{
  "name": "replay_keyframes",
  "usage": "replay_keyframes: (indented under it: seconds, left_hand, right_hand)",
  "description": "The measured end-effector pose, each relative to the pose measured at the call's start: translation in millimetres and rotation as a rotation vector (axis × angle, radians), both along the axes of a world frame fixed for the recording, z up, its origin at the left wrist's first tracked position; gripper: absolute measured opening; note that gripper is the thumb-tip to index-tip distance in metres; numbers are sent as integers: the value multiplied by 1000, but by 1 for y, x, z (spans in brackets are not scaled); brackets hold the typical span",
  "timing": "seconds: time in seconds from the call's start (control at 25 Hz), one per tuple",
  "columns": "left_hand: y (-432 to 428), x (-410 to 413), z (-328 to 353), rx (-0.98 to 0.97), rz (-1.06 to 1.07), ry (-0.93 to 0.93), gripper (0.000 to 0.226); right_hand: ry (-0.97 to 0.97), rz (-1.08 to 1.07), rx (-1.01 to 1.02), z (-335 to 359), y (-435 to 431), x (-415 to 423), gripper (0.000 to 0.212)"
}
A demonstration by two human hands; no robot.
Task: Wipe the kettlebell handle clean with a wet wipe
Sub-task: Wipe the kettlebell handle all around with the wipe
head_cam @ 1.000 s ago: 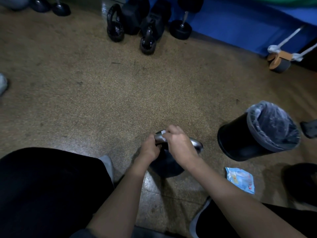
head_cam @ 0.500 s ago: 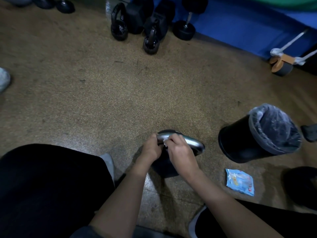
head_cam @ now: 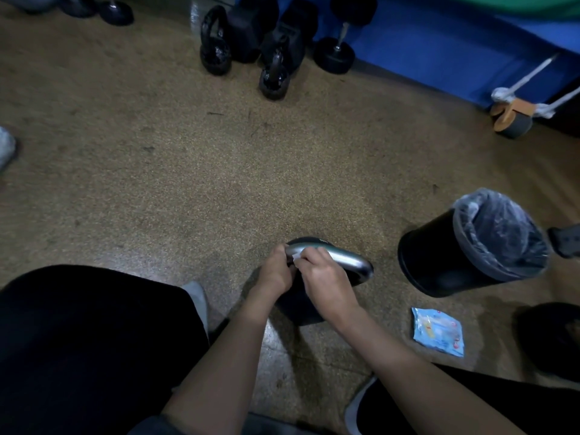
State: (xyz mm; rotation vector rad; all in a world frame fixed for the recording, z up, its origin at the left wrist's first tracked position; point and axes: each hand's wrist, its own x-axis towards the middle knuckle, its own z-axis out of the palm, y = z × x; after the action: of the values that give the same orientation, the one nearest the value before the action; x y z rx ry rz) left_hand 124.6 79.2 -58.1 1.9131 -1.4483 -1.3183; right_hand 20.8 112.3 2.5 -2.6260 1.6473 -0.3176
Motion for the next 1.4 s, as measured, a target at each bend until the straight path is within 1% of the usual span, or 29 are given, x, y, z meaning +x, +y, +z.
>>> replay_keyframes:
  seconds: [0.16,0.32,0.44,0.48,0.68,0.84,1.04,1.16,1.24,1.32,1.4]
  left_hand:
    - [0,0,0,7,-8,-21,32]
    - [0,0,0,37,17,48,32]
    - [1,0,0,24,14,2,35]
    - [0,0,-1,23,19,-4,36]
    - [-1,-2,-2,29,20,-17,38]
    - [-1,-3,-2,21,9,-32,34]
    - [-2,-2,-2,41,5,-24,36]
    - [-1,-2,-3,32,-2,-16,39]
    - [-2,-1,-5,34,-5,-4,42]
    - [-2,-1,-6,32,-11,-3,42]
    - [-2,0,-5,28,-18,-7,40]
  right_hand:
    - [-51,-1,22,7,-10,2,13]
    - [-51,-20,20,7,-17,13,10]
    - [-56,-67,108,6,-21,6,9]
    - [-52,-96,109,7,-24,5,9]
    - [-66,-118,122,14,-27,4,12]
    - [-38,-179,156,19,-38,4,14]
    - [-27,-159,201,16,-40,0,17]
    - [-9,-214,289,19,-52,4,21]
    - [16,-200,371,23,-56,7,23]
    - [-2,-183,429,24,-58,4,23]
    - [-17,-235,476,26,-65,0,23]
